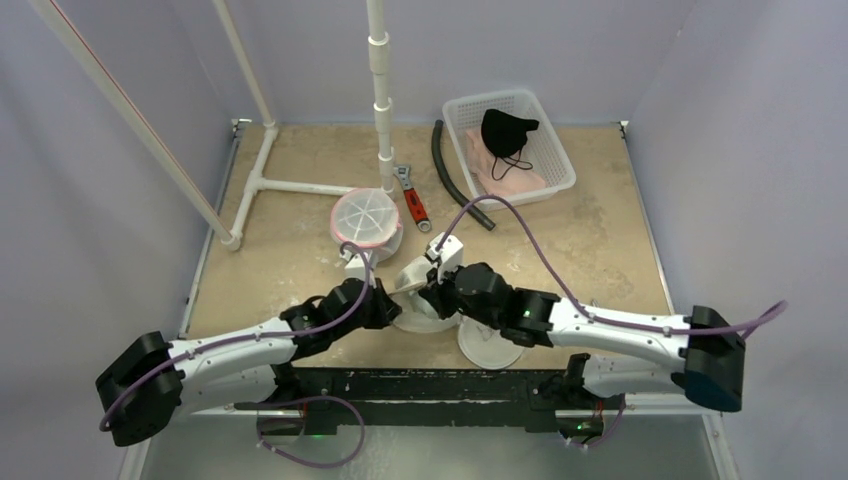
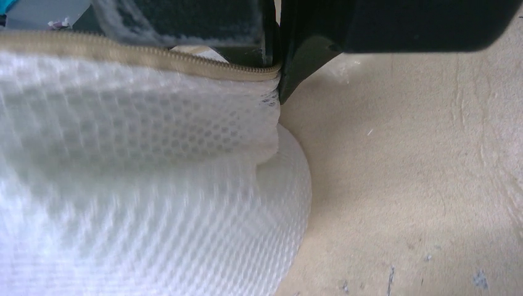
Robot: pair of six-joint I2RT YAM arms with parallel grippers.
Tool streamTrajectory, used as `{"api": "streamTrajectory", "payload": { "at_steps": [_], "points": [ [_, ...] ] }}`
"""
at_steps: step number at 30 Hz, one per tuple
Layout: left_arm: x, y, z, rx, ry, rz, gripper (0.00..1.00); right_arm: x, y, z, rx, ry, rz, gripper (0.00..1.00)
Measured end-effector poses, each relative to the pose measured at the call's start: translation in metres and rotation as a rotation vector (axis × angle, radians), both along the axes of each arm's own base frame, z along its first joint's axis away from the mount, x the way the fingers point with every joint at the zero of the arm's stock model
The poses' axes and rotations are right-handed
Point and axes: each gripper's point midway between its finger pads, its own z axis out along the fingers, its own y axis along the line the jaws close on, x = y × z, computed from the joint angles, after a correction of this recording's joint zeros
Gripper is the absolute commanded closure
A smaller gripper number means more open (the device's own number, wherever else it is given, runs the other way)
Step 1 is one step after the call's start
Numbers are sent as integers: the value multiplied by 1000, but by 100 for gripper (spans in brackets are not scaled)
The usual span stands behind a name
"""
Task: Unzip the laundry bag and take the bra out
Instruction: Pick up the bra from the laundry bag.
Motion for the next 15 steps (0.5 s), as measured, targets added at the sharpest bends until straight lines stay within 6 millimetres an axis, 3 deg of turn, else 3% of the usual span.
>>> {"api": "streamTrajectory", "payload": {
  "at_steps": [10, 15],
  "points": [
    [26, -9, 41, -1, -72, 65, 100, -51, -6, 38, 63, 44, 268, 100],
    [37, -4, 46, 40, -98, 115, 100, -71, -9, 83, 164, 27, 367, 100]
  ]
}}
